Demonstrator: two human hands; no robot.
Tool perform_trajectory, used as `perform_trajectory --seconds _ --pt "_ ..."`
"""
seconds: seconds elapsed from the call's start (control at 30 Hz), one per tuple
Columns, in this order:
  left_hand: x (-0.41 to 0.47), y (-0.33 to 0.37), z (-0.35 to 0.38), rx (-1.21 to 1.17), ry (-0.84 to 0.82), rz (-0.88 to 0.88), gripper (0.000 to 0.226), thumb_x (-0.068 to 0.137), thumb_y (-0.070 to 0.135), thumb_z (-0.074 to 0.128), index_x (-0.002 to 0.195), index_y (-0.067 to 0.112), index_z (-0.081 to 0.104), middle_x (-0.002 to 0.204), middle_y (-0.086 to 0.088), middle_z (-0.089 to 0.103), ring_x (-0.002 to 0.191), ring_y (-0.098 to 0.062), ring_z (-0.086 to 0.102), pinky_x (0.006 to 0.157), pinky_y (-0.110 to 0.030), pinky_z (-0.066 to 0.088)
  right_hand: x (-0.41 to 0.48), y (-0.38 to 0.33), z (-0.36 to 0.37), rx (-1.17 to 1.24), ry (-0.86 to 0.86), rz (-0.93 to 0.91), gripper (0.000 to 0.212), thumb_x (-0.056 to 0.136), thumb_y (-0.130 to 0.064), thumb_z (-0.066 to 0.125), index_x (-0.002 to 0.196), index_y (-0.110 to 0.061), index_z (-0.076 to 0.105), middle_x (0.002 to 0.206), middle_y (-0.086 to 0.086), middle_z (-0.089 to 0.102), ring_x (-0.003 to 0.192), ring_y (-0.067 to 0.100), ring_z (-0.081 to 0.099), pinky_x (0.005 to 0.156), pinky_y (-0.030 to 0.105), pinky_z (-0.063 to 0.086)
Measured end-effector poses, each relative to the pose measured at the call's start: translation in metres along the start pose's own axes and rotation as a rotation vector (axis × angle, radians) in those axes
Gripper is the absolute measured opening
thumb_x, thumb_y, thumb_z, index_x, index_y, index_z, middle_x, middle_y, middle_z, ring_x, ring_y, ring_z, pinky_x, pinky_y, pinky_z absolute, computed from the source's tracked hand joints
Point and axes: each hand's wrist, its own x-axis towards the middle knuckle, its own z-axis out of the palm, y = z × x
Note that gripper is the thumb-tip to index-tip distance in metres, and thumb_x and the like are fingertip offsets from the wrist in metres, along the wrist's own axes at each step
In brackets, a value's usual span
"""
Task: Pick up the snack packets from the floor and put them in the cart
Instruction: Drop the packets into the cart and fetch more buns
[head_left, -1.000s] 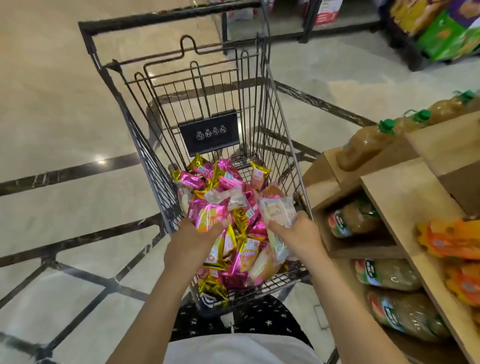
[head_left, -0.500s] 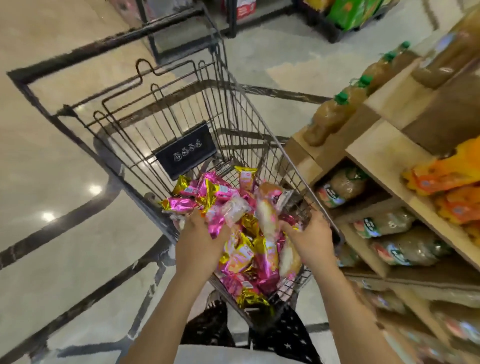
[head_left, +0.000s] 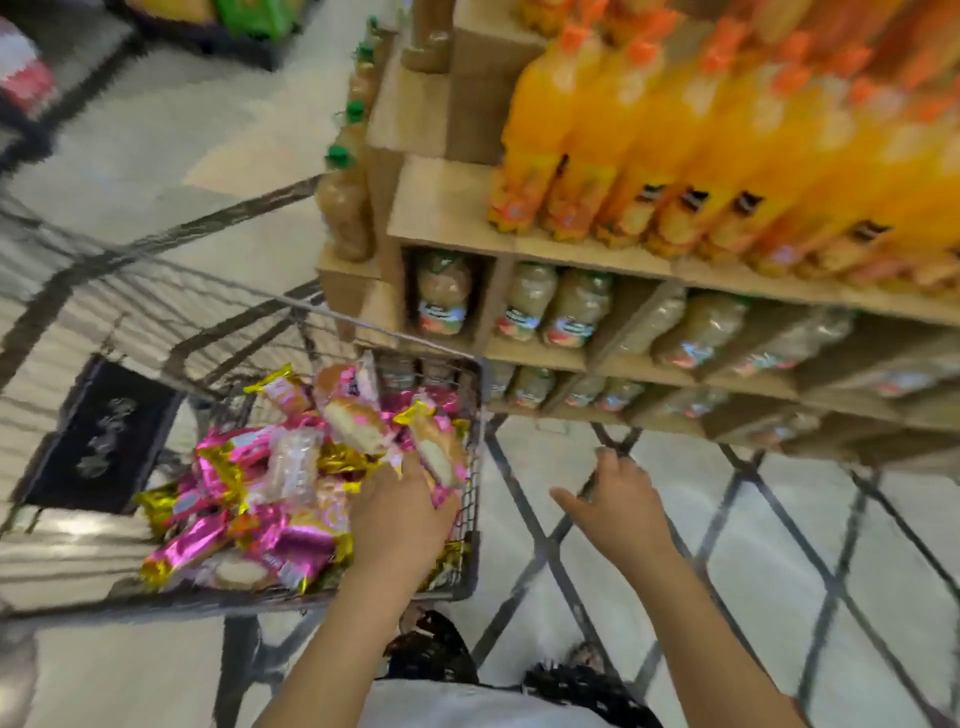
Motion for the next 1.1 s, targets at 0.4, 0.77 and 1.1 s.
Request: perform_trajectory --seconds 0.4,0.77,1.1 --pt "-0.058 0.145 0.052 0.407 -0.096 0.553 0.067 0.095 0.058 0.041 0.147 0.016 0.030 0.141 -0.009 0.046 0.130 -0.029 0.041 0.104 -0.038 0.038 -0.117 0.164 0.015 0.153 0.018 0.393 0.063 0.088 -0.061 0.052 0.129 -0.014 0.043 0.130 0.010 0.053 0.121 0.030 0.048 0.093 0.038 0.045" --pt "-0.222 0.266 0.169 0.590 -0.146 0.930 0.065 0.097 0.057 0.039 0.147 0.017 0.031 0.140 -0.007 0.048 0.130 -0.025 0.043 0.105 -0.034 0.037 -0.277 0.352 0.049 0.396 0.027 0.796 0.070 0.092 -0.059 0.049 0.141 -0.012 0.032 0.139 0.014 0.044 0.129 0.031 0.040 0.101 0.037 0.039" --pt "-0.299 0.361 0.244 0.737 -0.193 1.203 0.069 0.097 0.059 0.036 0.150 0.018 0.026 0.147 -0.007 0.042 0.138 -0.027 0.034 0.110 -0.036 0.032 -0.356 0.449 0.078 0.618 0.090 1.077 0.072 0.090 -0.059 0.052 0.142 -0.013 0.032 0.139 0.015 0.045 0.127 0.032 0.042 0.097 0.040 0.042"
